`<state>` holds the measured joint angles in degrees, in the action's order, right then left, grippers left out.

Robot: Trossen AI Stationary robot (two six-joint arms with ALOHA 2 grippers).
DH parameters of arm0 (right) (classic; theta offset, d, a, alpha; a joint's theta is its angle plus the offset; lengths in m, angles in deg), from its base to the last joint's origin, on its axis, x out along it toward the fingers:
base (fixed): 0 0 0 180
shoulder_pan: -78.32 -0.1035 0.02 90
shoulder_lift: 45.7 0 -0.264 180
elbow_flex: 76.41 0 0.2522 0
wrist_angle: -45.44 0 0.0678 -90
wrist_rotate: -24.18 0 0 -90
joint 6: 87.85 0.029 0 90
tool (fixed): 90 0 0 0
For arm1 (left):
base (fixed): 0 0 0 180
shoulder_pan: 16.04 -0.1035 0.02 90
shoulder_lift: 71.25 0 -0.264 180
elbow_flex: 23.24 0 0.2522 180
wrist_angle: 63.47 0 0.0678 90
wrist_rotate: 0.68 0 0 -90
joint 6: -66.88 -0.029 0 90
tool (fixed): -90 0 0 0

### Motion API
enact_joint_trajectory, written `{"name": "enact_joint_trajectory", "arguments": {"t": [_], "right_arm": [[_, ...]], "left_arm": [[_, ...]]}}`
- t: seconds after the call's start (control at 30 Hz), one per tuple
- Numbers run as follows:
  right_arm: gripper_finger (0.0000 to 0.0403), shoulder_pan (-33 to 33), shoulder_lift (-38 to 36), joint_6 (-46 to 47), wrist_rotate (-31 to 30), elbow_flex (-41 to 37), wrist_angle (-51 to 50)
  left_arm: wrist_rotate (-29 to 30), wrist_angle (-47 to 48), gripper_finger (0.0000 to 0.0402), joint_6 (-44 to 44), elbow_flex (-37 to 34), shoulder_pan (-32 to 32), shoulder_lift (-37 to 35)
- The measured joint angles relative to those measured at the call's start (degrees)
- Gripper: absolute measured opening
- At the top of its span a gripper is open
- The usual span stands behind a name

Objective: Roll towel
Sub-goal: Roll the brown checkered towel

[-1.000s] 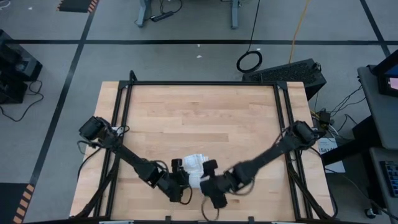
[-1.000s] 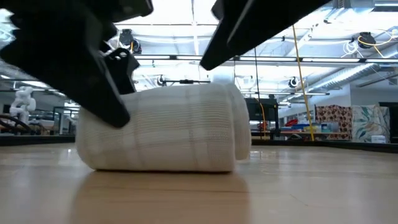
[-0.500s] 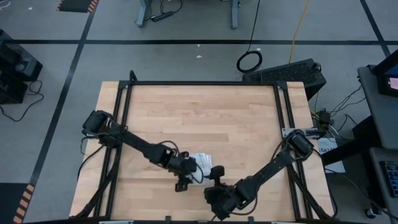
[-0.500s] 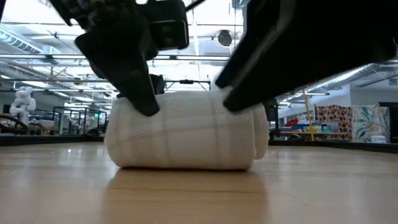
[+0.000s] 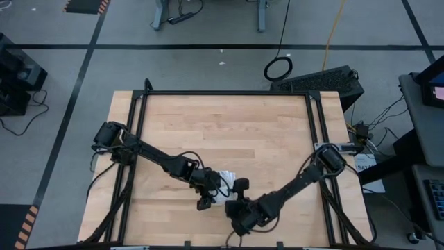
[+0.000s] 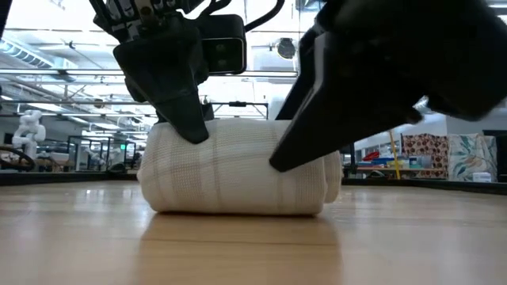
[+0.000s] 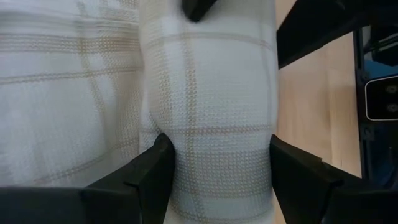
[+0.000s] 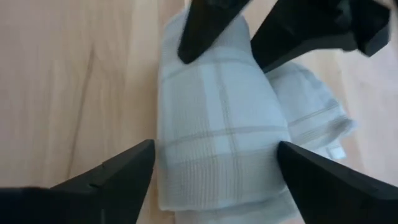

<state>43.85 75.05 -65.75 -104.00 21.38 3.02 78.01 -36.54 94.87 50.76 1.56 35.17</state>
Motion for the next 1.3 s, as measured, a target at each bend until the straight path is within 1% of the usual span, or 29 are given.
{"name": "enact_joint_trajectory", "arguments": {"t": [0.23,0.33,0.4,0.47,0.63,0.8,0.93,1.1,1.2,1.3], "right_arm": [[0.0267,3.54,-0.18,0.0,8.05,0.15,0.14],[0.0255,4.72,-0.22,-0.25,10.72,0.19,0.46],[0.0253,5.12,-0.18,-0.23,11.39,0.19,0.9],[0.0253,5.44,-0.08,-0.2,11.99,0.22,1.7],[0.0251,6.77,-0.07,-0.04,16.03,0.17,2.14],[0.0251,8.55,-0.11,1.4,20.92,0.17,2.33],[0.0251,9.95,-0.09,2.97,23.37,0.13,3.0],[0.0251,11.71,-0.07,3.18,29.11,0.13,4.7],[0.0251,13.21,-0.09,3.25,33.74,0.11,4.89],[0.0251,14.94,-0.11,4.42,38.14,0.1,4.98]], "left_arm": [[0.68,0.17,0.0237,0.23,-0.13,0.34,-0.67],[2.09,0.75,0.0237,0.26,-0.34,1.09,-2.8],[4.74,2.14,0.0237,0.22,-0.43,2.09,-4.95],[8.74,4.8,0.0237,0.16,-0.57,3.44,-7.81],[20.68,13.84,0.0236,0.63,-0.52,8.42,-15.14],[29.97,15.32,0.0236,1.73,-0.42,14.46,-18.4],[40.35,14.92,0.0236,3.16,-0.8,19.73,-18.31],[53.66,13.91,0.0236,6.02,-3.41,25.76,-16.09],[58.6,9.05,0.0237,3.4,-5.11,28.43,-13.41],[61.24,2.72,0.0237,-0.96,-6.73,29.42,-10.04]]}}
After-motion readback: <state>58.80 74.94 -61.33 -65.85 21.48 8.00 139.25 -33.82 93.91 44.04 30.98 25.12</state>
